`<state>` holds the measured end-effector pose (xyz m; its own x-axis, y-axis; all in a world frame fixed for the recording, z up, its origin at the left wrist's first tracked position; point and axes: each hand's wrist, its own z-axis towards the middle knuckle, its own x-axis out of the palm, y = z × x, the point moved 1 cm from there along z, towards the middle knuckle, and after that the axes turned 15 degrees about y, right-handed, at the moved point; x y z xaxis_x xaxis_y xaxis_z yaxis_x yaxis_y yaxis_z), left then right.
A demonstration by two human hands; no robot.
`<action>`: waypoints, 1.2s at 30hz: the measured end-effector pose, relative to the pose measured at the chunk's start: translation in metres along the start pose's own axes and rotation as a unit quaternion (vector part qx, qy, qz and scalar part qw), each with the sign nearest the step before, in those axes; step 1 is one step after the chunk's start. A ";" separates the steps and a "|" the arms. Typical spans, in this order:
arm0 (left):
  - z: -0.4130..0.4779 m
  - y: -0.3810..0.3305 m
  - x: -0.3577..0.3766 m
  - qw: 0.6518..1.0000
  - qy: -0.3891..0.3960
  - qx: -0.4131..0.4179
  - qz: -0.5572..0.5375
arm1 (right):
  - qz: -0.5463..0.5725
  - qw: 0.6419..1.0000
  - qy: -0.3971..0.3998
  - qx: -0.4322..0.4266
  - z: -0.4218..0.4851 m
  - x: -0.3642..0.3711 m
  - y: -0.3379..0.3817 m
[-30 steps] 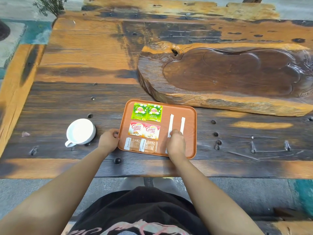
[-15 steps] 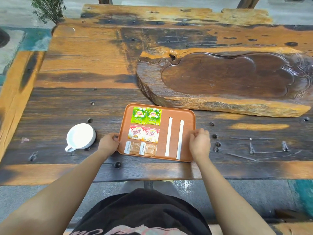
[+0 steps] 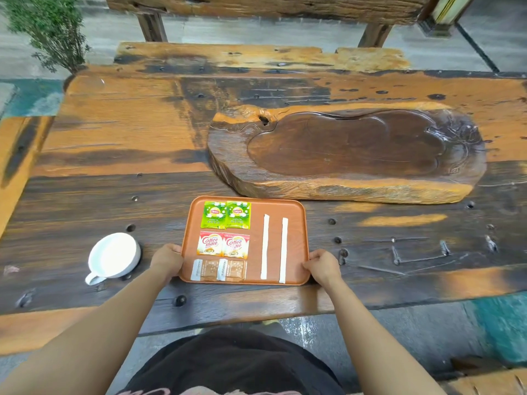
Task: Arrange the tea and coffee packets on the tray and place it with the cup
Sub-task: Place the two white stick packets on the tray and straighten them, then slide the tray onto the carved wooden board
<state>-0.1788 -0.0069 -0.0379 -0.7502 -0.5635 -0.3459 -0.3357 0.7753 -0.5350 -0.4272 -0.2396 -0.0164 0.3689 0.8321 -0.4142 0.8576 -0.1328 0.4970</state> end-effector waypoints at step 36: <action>-0.059 -0.073 0.090 0.989 0.067 0.060 -0.115 | 0.134 0.982 -0.021 -0.131 -0.006 -0.140 -0.045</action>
<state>-0.2551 -0.0977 0.0153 -0.7325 -0.6729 -0.1035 -0.4432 0.5867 -0.6778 -0.5199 -0.3473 0.0234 0.5884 0.7623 -0.2695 0.6070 -0.1964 0.7700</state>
